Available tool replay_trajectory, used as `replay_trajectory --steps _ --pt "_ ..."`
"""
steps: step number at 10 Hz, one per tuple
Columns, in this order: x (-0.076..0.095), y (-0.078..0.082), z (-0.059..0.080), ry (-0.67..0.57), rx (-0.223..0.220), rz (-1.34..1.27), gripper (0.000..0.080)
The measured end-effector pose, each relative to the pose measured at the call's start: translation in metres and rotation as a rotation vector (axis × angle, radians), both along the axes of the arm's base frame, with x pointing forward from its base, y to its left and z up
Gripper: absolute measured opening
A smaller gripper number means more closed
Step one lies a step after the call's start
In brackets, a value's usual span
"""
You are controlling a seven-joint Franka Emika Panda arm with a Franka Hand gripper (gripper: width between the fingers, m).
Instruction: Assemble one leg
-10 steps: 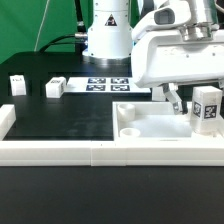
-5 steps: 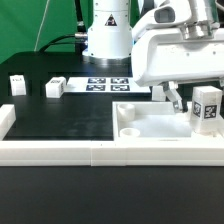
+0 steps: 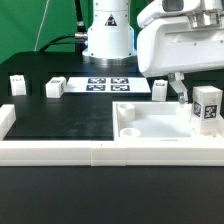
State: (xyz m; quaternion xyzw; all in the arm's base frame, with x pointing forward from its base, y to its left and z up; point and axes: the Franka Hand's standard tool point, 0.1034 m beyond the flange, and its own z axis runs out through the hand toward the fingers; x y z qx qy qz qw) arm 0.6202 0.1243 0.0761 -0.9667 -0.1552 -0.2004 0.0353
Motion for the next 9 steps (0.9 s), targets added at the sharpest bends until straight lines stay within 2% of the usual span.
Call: replay_trajectory --steps 2,4,5,8,9 --pt "-0.0001 -0.0015 -0.0029 0.192 -0.024 0.003 0.0648" --pt "0.0009 -0.0031 0.0002 0.317 -0.034 0.005 0.0648" --pt "0.0059 -0.0041 0.0020 0.294 -0.032 0.003 0.0649" --pt "0.0058 -0.0062 0.0001 0.290 -0.032 0.003 0.0648" --pt "0.0057 -0.0063 0.0000 0.290 -0.032 0.003 0.0554"
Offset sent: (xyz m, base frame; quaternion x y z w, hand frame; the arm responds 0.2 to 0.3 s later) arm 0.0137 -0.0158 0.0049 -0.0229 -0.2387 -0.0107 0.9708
